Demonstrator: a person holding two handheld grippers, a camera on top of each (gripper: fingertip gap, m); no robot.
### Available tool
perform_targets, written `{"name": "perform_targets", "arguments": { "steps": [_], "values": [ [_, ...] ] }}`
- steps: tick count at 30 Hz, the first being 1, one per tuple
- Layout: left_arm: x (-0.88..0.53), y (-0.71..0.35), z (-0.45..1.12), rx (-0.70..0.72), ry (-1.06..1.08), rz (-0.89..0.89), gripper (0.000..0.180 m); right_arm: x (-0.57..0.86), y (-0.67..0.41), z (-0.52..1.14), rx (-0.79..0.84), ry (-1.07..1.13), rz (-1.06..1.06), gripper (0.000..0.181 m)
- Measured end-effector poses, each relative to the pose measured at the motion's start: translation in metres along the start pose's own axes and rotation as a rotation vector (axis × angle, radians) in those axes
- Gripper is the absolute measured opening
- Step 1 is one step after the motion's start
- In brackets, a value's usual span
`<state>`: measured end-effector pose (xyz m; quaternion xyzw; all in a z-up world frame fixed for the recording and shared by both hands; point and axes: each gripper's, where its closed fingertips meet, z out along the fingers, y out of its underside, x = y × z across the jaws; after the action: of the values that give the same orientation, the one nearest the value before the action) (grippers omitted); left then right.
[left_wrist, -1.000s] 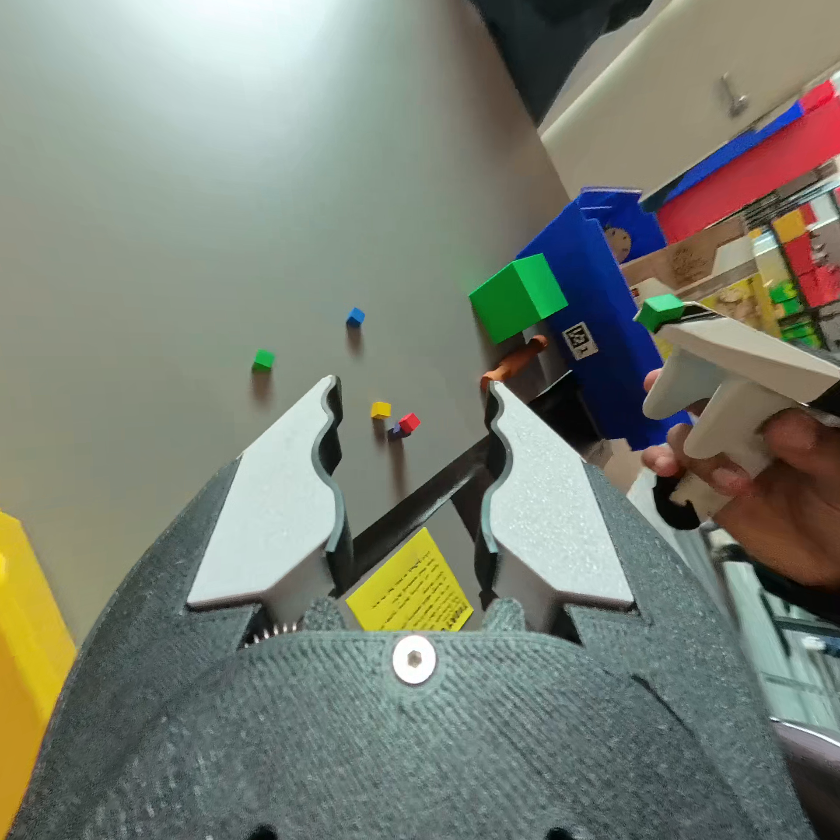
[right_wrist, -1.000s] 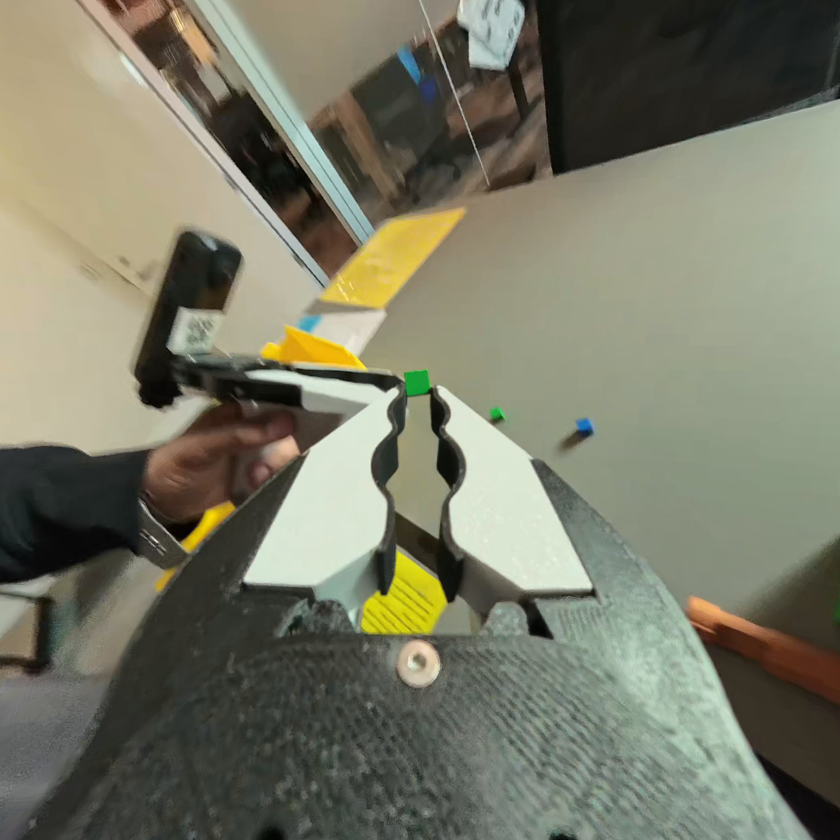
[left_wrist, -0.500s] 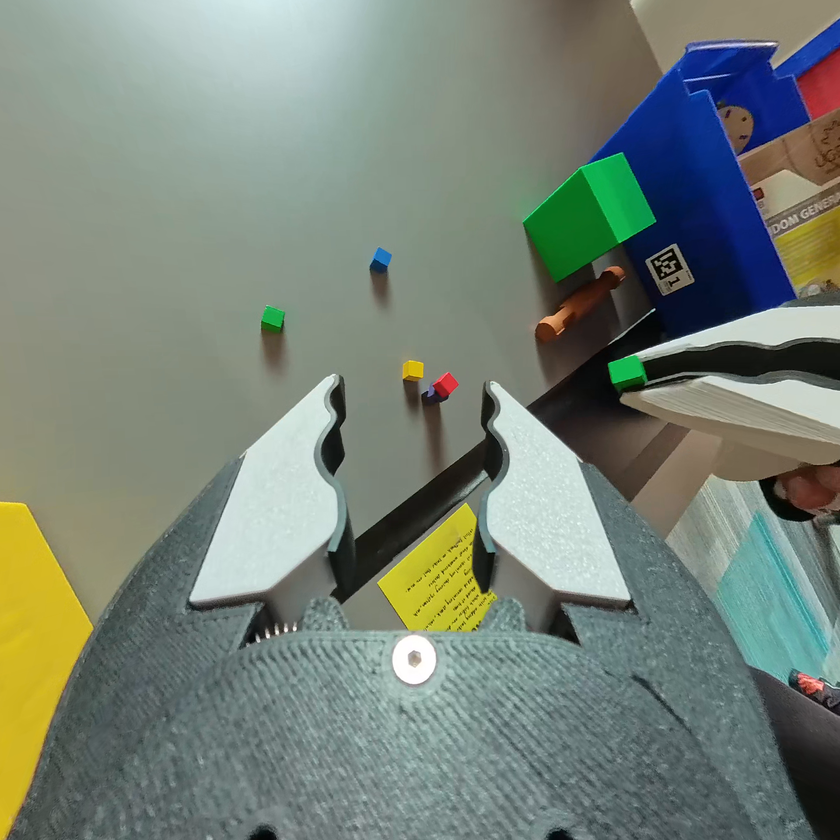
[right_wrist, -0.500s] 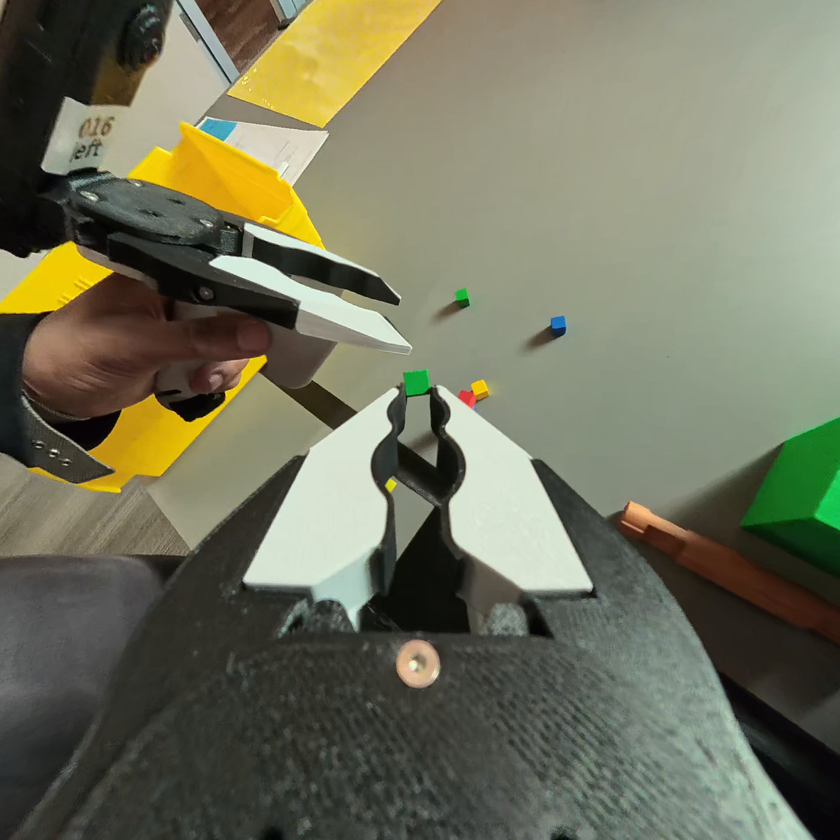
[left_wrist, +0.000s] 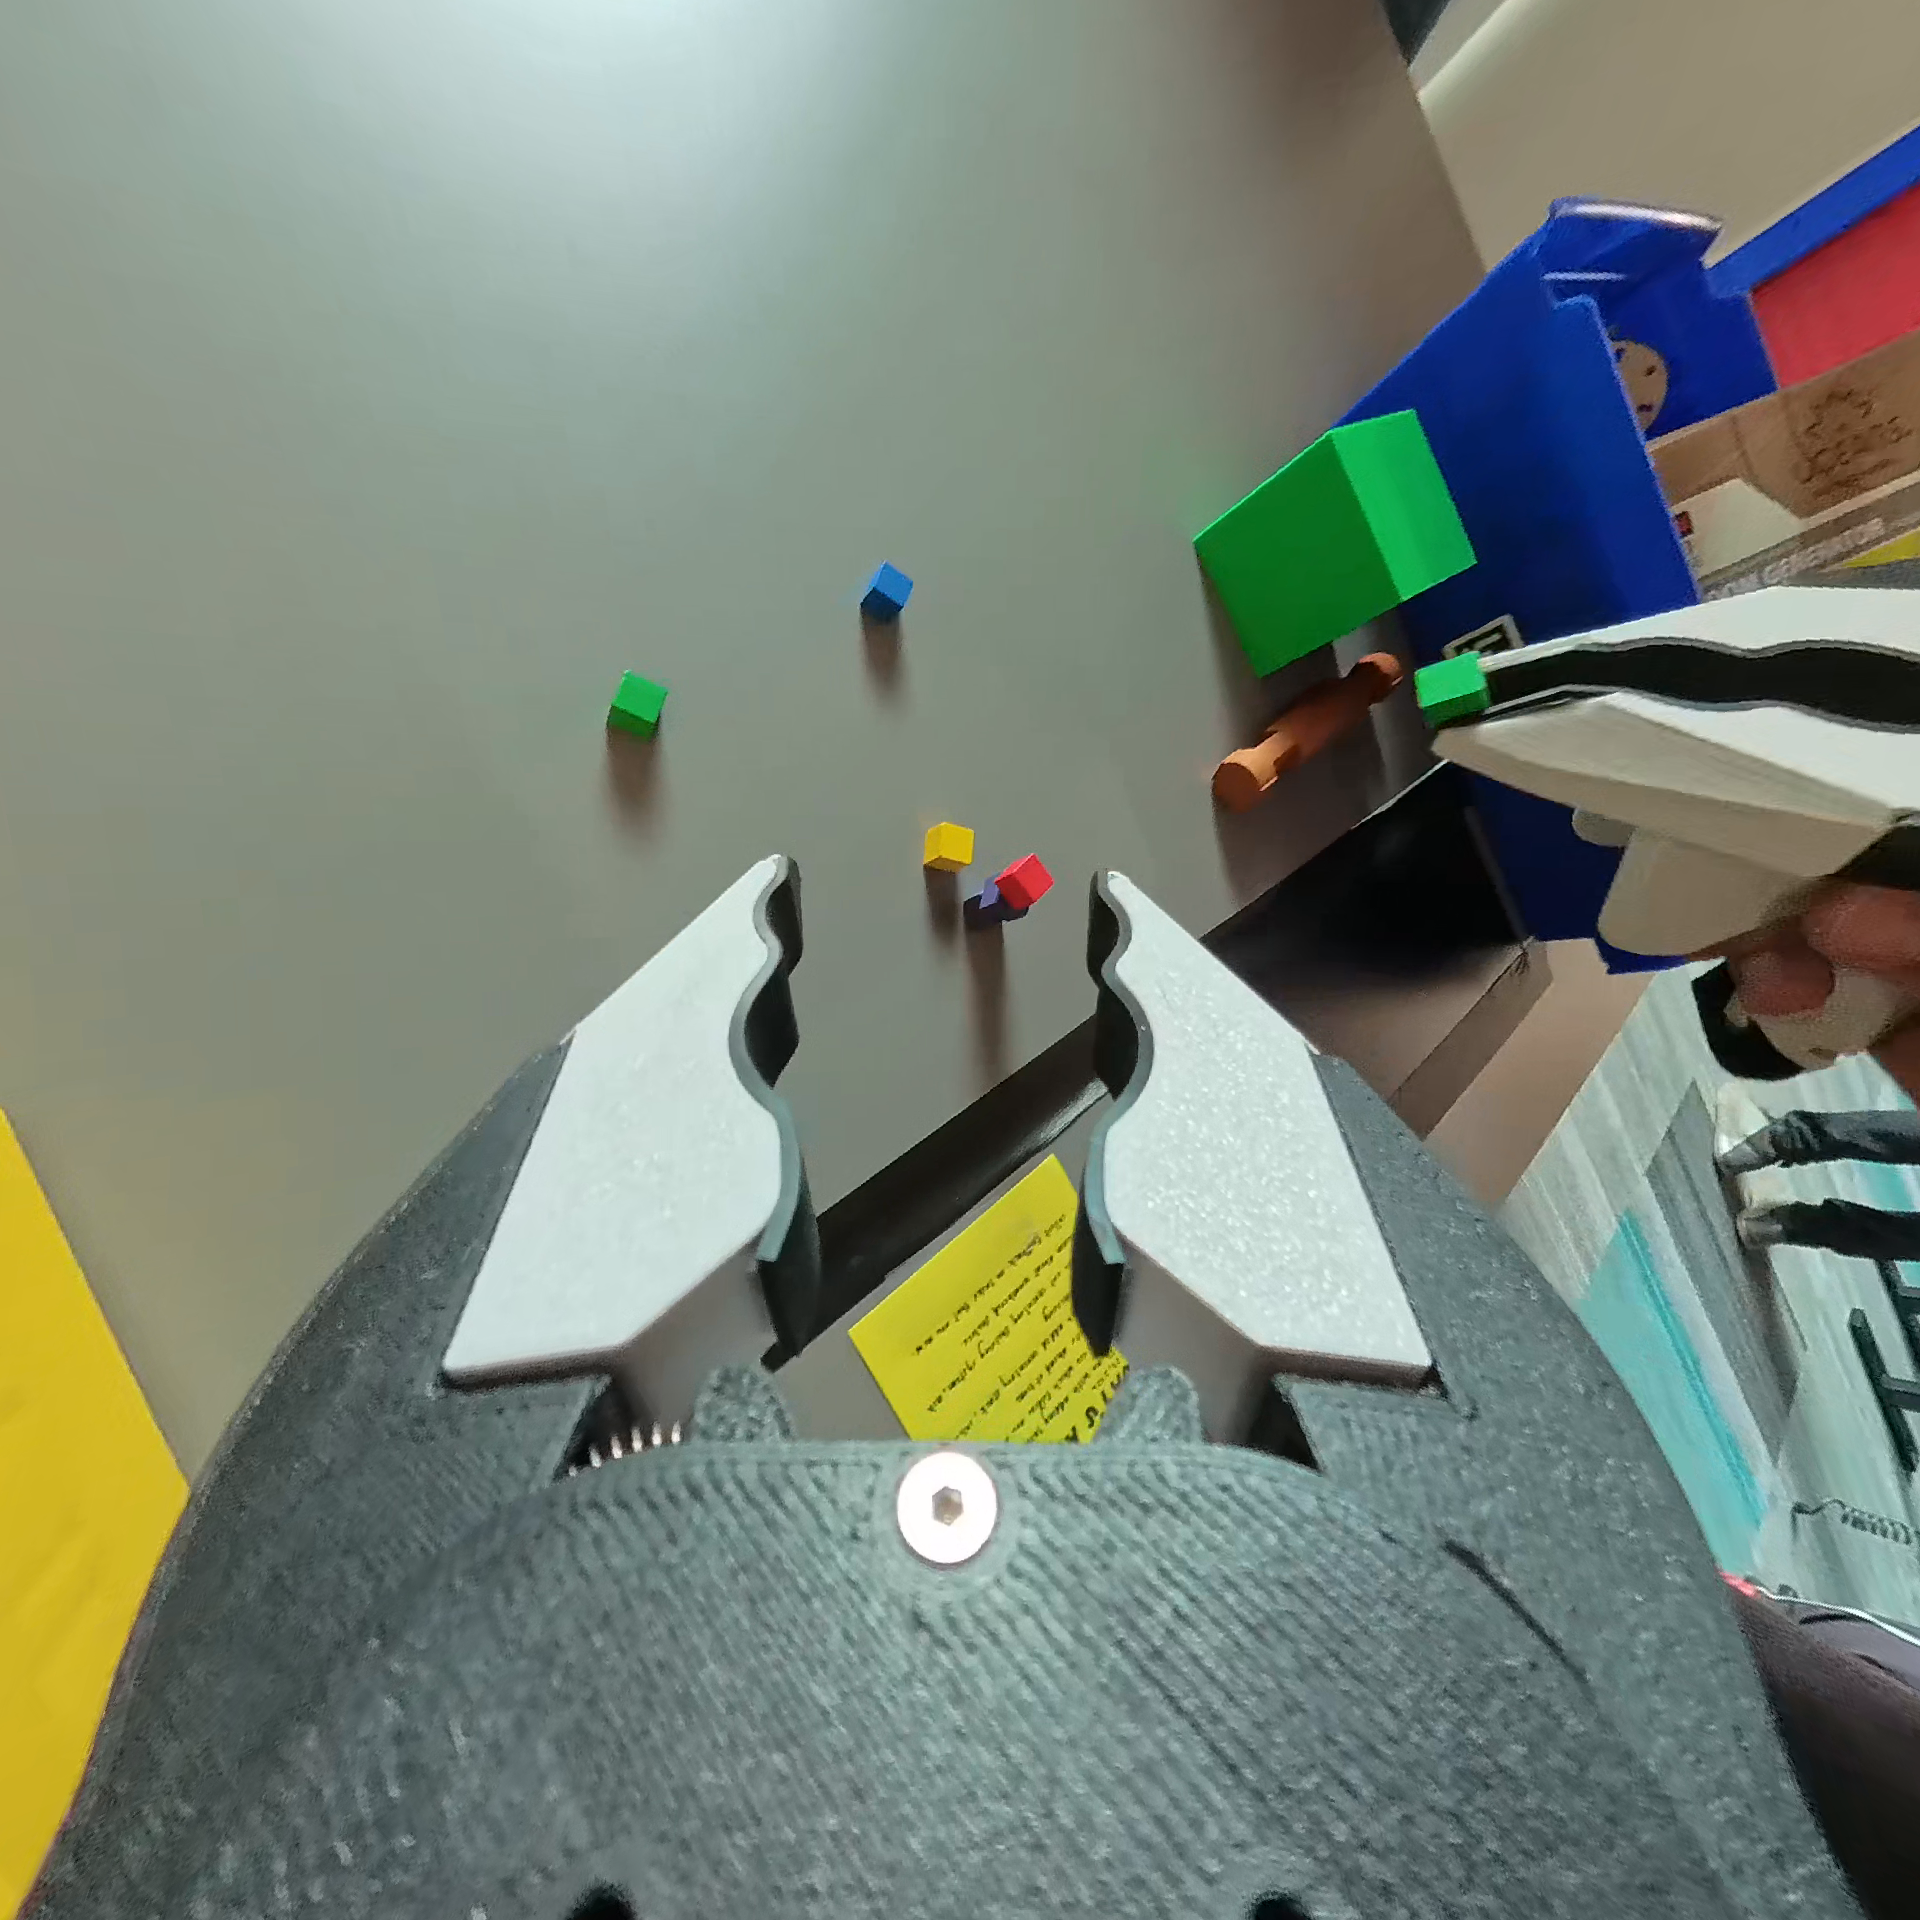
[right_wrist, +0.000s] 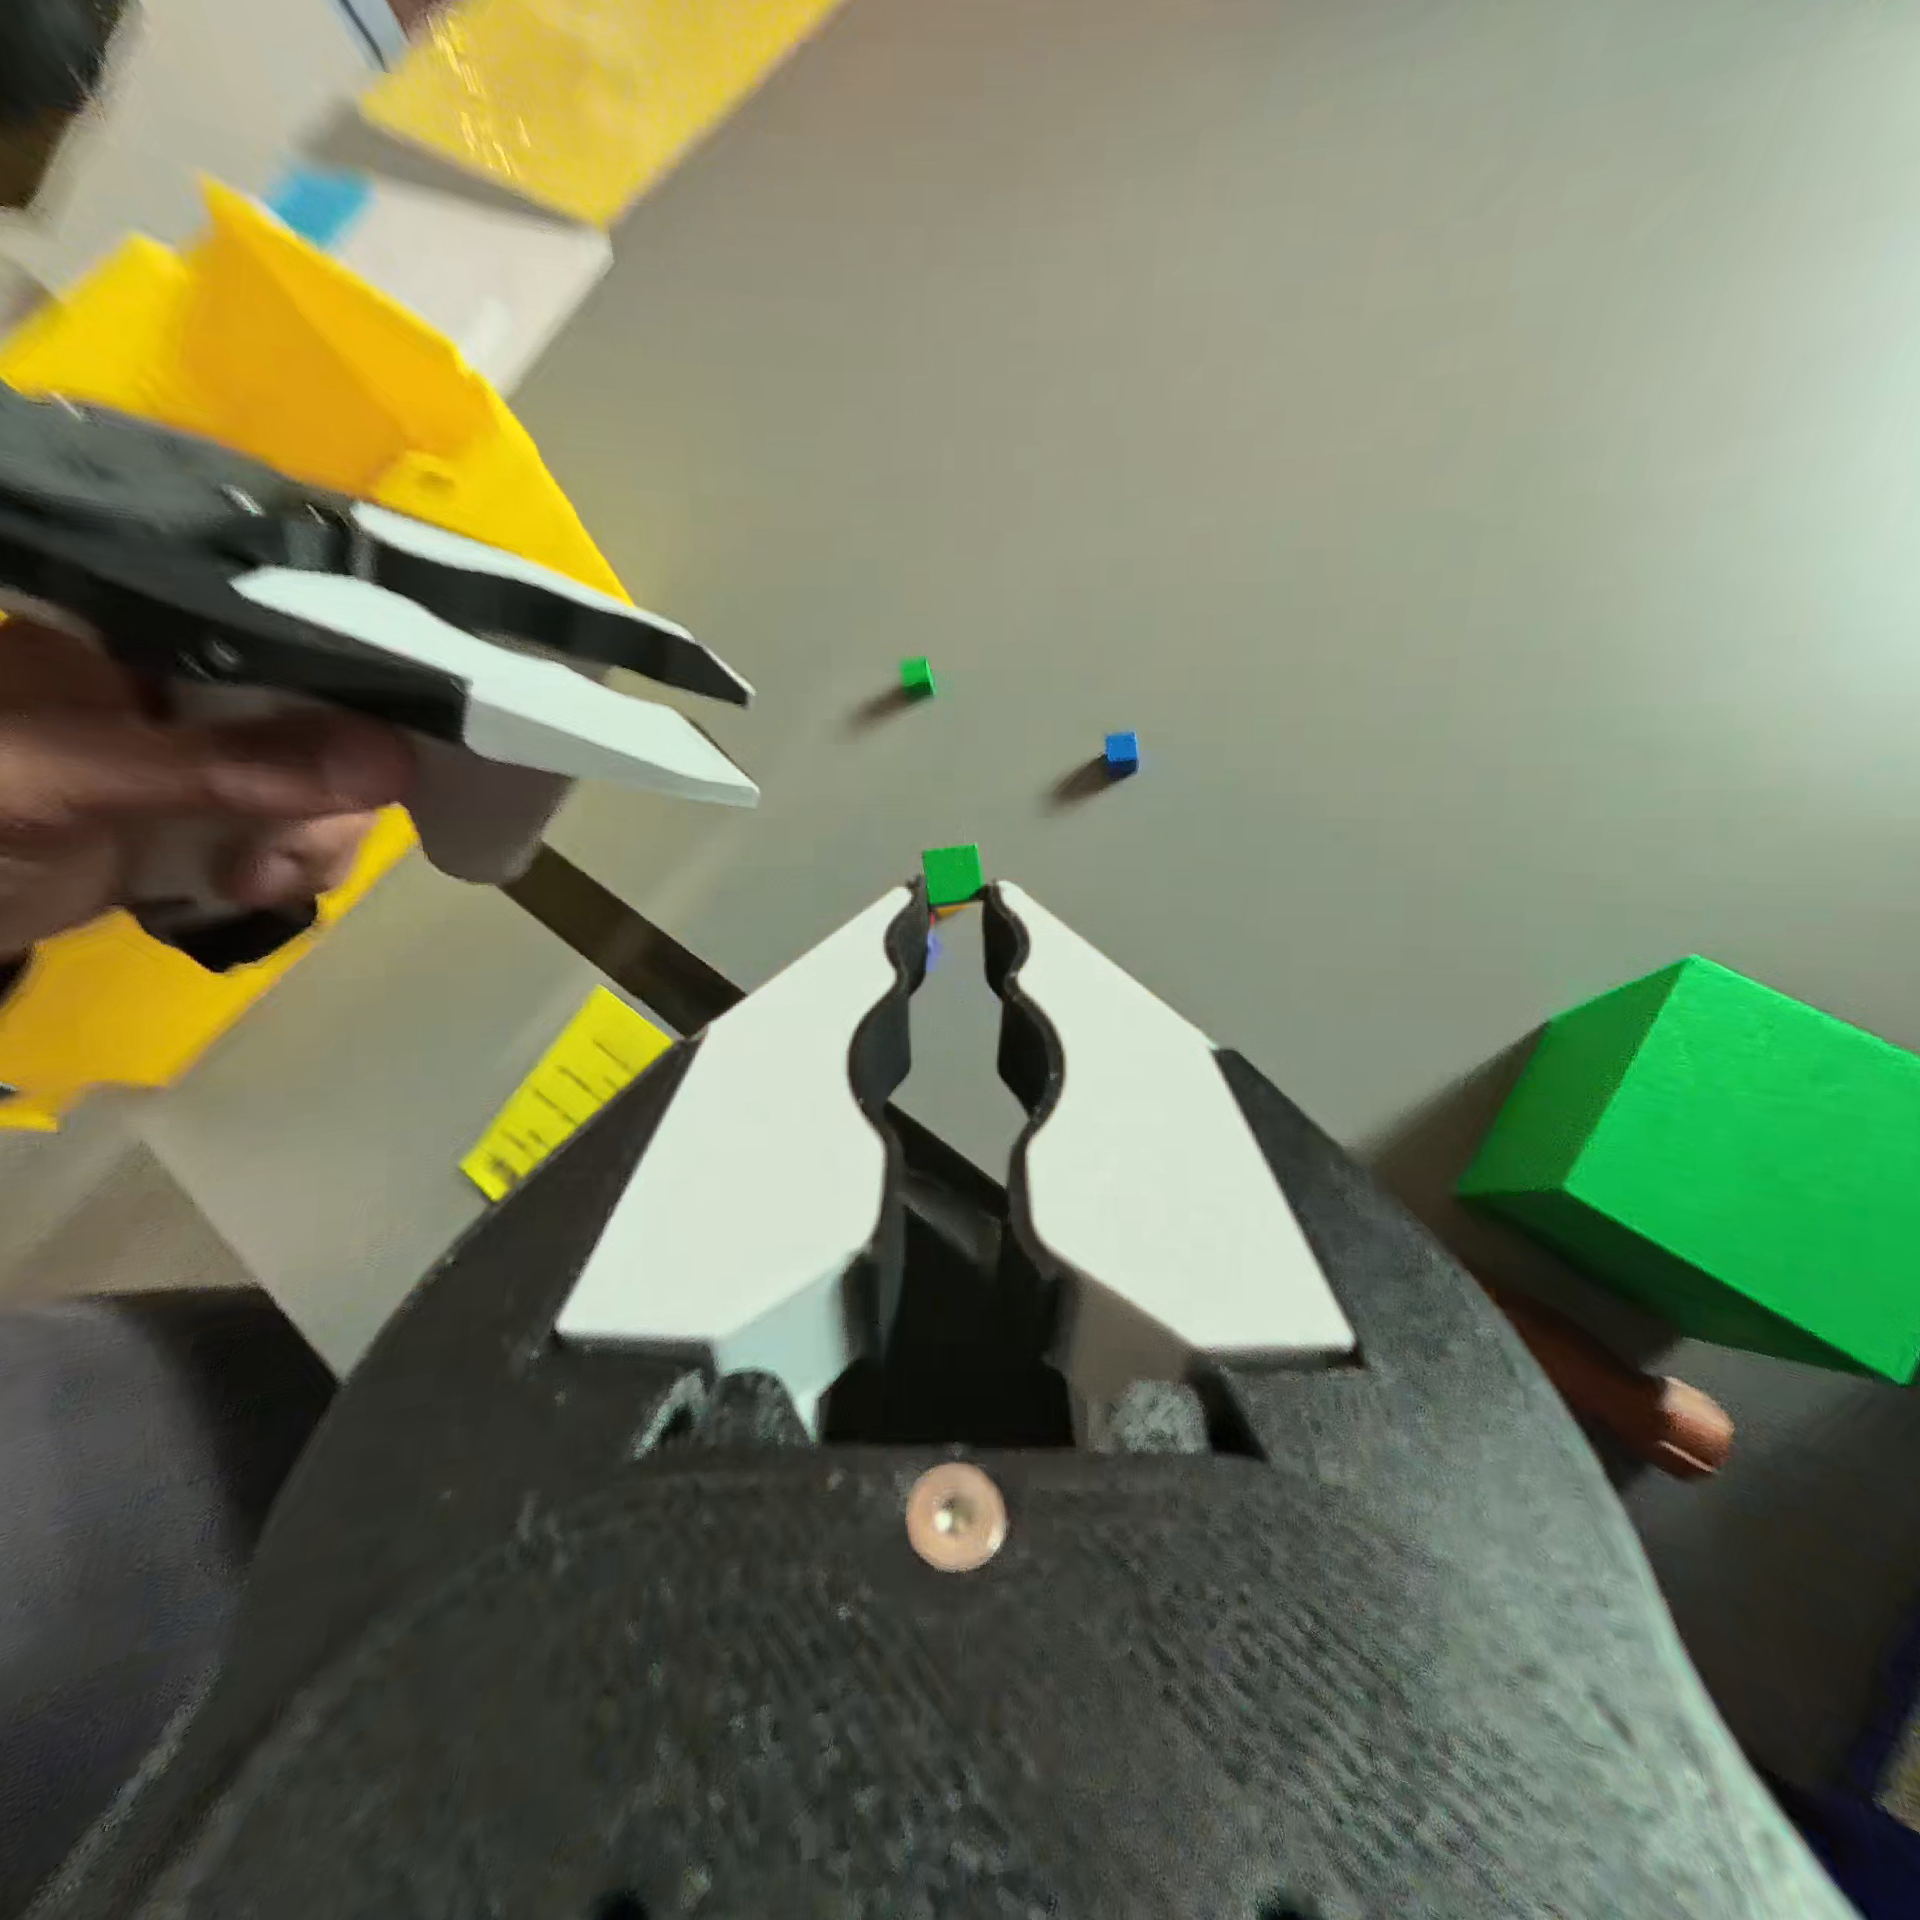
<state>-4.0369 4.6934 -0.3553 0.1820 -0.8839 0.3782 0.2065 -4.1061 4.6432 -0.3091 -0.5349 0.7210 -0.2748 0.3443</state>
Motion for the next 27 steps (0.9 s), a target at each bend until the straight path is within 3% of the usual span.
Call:
{"name": "perform_targets", "arguments": {
  "steps": [9,22,27],
  "values": [
    [-0.006,0.030,0.003,-0.076,-0.057,0.073,0.051,-0.012,0.039,0.044,-0.237,0.032,-0.340,0.009],
    [0.000,0.043,0.005,-0.092,-0.050,0.055,0.050,-0.016,0.051,0.071,-0.302,-0.018,-0.343,0.009],
    [0.002,0.044,0.007,-0.112,-0.067,0.129,0.050,-0.014,0.054,0.076,-0.309,-0.028,-0.318,0.010]
  ]
}}
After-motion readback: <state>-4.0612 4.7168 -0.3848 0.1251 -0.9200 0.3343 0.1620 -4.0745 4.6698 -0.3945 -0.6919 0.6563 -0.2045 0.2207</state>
